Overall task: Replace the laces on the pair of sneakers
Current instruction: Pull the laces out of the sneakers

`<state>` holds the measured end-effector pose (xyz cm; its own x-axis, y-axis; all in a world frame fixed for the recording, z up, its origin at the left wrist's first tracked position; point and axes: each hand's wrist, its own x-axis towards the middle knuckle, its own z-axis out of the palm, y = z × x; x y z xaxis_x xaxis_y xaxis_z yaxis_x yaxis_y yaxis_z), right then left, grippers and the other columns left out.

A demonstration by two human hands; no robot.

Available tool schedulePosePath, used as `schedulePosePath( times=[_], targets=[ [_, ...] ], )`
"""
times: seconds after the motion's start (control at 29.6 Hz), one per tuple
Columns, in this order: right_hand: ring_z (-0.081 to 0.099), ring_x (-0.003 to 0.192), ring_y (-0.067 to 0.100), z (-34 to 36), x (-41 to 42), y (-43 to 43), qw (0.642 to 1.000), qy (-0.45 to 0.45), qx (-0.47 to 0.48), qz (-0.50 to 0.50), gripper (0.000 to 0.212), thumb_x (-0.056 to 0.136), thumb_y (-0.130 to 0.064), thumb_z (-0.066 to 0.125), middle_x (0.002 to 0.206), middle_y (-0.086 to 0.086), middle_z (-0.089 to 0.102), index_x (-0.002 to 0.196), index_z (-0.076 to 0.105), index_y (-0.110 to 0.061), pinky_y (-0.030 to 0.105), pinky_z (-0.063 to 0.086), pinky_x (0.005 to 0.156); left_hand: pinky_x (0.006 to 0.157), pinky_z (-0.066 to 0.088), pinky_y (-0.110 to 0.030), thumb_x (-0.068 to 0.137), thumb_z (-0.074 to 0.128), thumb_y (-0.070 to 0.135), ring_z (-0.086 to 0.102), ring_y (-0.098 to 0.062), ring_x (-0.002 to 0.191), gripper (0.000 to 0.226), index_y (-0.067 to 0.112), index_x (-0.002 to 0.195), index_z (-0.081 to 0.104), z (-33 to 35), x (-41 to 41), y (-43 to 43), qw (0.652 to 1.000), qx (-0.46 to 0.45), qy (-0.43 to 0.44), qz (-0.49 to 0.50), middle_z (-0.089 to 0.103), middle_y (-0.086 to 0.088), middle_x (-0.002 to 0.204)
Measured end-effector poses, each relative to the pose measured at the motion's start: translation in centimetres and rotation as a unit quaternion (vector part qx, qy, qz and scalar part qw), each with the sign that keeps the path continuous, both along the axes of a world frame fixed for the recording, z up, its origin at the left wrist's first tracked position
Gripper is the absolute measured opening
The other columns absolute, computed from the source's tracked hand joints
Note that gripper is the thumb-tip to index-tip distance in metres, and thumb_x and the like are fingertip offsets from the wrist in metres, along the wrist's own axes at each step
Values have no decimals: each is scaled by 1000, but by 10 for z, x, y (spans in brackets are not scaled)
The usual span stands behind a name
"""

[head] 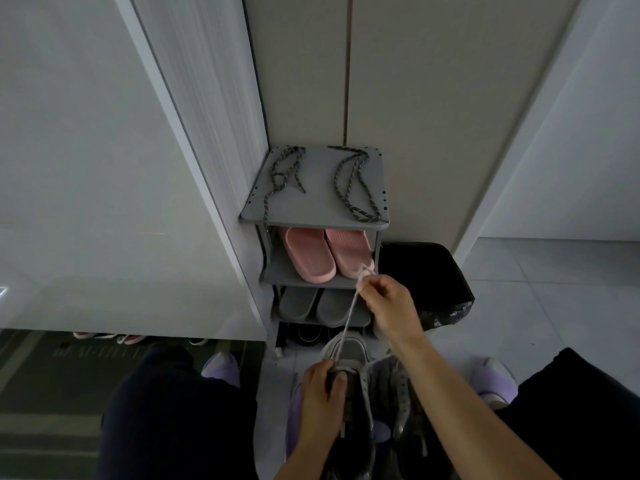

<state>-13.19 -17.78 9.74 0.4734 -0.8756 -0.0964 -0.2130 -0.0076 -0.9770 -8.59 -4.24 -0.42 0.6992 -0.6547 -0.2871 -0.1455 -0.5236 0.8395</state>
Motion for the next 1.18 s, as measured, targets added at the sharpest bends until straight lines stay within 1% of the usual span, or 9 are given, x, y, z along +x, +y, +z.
schedulePosePath(
  times=[0.17, 0.27, 0.44, 0.54, 0.64, 0.74, 0.98, 1.08, 1.18],
  targets=[
    [51, 78, 14, -36, -23, 20, 966, 235, 15, 110, 23, 89, -28, 58, 89, -3, 49, 101, 42, -16, 26, 40, 67, 65, 44, -10, 85, 61, 13, 57, -6, 70, 21, 29, 70, 59, 11, 29, -15, 998, -9, 18, -63, 62, 6, 75],
    [53, 99, 26, -65, -33, 59, 932, 327, -43, 152, 43, 87, -35, 58, 115, 7, 40, 112, 35, -9, 27, 38, 72, 54, 38, -5, 87, 58, 9, 53, -7, 64, 18, 19, 72, 59, 28, 39, -26, 998, -39, 29, -27, 58, 8, 65],
    [45, 88, 22, -84, -33, 67, 970, 233, 34, 59, 27, 90, -25, 56, 104, 7, 42, 89, 32, -13, 24, 32, 72, 73, 52, -29, 91, 51, 9, 61, -16, 68, 19, 12, 76, 61, 85, 52, -47, 939, -261, 194, 113, 67, 1, 65],
    [42, 68, 15, -90, -25, 63, 979, 174, 106, -3, 29, 89, -15, 59, 75, 2, 43, 68, 38, -14, 25, 35, 66, 73, 56, -23, 90, 52, 9, 67, -11, 72, 13, 12, 82, 62, 108, 75, -54, 930, -313, 173, 88, 70, 3, 68],
    [39, 51, 13, -95, -21, 56, 975, 153, 158, -30, 41, 91, -11, 54, 52, 5, 40, 53, 41, -3, 25, 31, 52, 72, 52, -26, 90, 53, 11, 63, -15, 77, 9, 12, 88, 62, 80, 74, -44, 955, -213, 195, 71, 67, -4, 79],
    [52, 62, 18, -98, -16, 51, 969, 160, 178, -58, 27, 92, -15, 53, 65, 7, 54, 68, 54, -2, 28, 39, 57, 76, 46, -15, 88, 58, 12, 58, -11, 89, 20, 13, 108, 59, 25, 47, -22, 988, -79, 135, -21, 63, -3, 99],
    [49, 57, 15, -68, -22, 38, 979, 70, 116, -152, 14, 96, -11, 43, 68, 4, 53, 85, 51, -6, 24, 40, 51, 96, 43, -15, 67, 54, 41, 54, -8, 112, 64, 18, 127, 48, 1, 15, -7, 992, -80, 81, -50, 57, 2, 123],
    [45, 43, 6, -38, -38, -10, 958, -48, 91, -269, 21, 96, -10, 43, 61, 5, 48, 77, 48, -8, 15, 39, 41, 76, 38, 4, 86, 55, 4, 50, 6, 100, 39, 9, 125, 50, -1, 18, -7, 988, -103, 113, -25, 54, 15, 110],
    [44, 51, 13, -29, -53, -28, 972, -33, 106, -206, 19, 96, -10, 43, 66, 10, 50, 78, 49, -7, 22, 38, 51, 75, 39, 4, 86, 54, -6, 51, -4, 105, 36, 8, 119, 52, -7, 18, -6, 986, -112, 125, -4, 54, 13, 110]
  ],
)
